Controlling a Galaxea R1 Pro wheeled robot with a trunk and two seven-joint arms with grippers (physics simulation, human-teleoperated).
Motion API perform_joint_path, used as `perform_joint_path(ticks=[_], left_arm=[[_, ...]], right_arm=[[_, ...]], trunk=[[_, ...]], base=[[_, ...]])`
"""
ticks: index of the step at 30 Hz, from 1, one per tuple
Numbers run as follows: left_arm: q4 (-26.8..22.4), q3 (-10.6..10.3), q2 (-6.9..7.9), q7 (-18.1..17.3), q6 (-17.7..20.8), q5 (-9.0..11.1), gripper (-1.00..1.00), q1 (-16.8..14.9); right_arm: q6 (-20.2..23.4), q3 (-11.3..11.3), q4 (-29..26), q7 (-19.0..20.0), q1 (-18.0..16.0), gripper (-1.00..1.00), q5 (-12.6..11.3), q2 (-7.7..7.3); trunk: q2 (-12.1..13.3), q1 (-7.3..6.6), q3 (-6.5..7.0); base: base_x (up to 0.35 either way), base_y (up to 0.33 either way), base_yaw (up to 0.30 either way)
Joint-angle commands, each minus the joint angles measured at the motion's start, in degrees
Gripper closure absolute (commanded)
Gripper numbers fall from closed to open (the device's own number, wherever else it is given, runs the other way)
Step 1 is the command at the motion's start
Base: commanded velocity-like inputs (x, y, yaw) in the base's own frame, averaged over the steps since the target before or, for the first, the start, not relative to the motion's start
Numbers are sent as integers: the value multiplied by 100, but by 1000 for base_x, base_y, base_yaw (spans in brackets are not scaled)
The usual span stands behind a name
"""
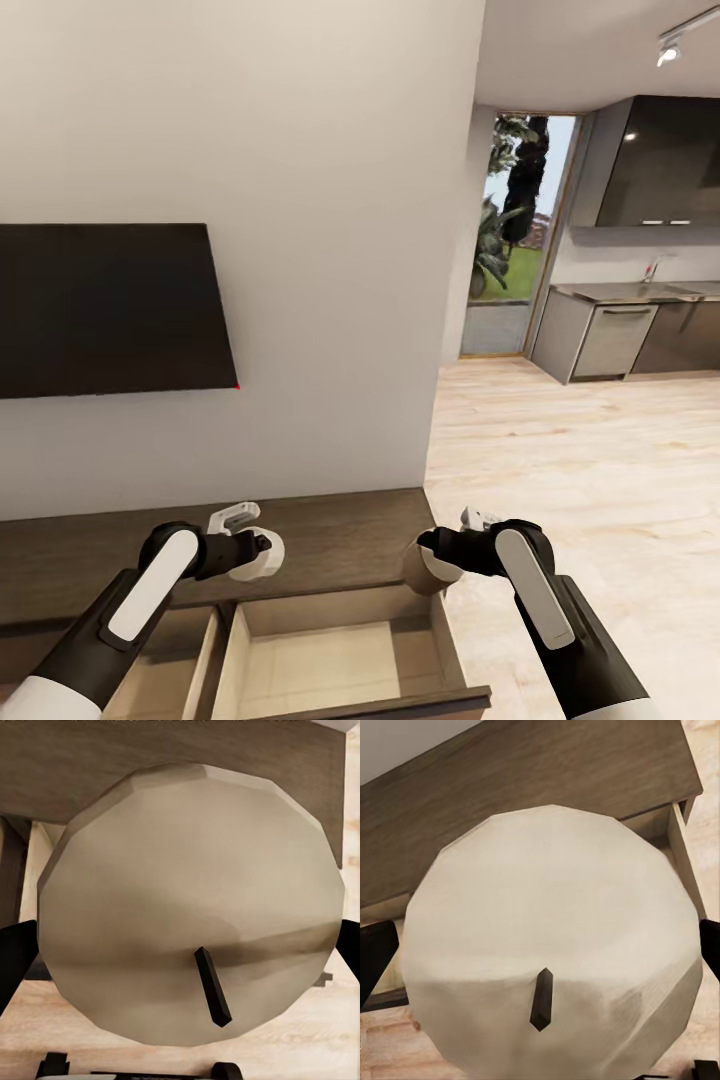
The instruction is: Place each of the two pumpkins and all three candles from the living room inside a cabinet in the living room (use any cabinet), then make sure every cabinet is closed, and position the cauldron so it is next to a table in the living room.
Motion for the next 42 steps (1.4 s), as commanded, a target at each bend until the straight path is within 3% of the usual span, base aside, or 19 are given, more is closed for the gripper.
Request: perform_joint_path(ticks=[1, 17, 28, 30, 35, 42], left_arm=[[-6, -13, 3, 63, -1, 53, 100, -7], [-5, -12, -10, 63, -1, 47, 100, -7], [-5, -12, -10, 63, -2, 61, 100, -7], [-5, -16, -14, 63, -1, 62, 100, -7], [-5, -42, -33, 63, -6, 34, 100, -7], [11, -80, -48, 68, -10, 29, 100, -7]], right_arm=[[7, 12, -6, -58, -7, 100, -54, -5], [7, 27, -15, -74, -7, 100, -45, -2], [7, 87, -14, -95, -7, 100, -18, 13], [4, 200, -14, -99, -7, 100, 5, 64], [-8, 663, 193, -119, -8, 100, 47, 350], [-11, 792, 629, -128, -15, 100, 77, 481]], trunk=[[-14, 4, -14], [-14, 4, -14], [-14, 4, -14], [-14, 4, -14], [-54, 26, -32], [-335, 180, -157]], base=[[46, -13, 0], [59, -8, 5], [42, -40, 156], [2, -2, 22], [1, -1, 6], [0, 0, 0]])
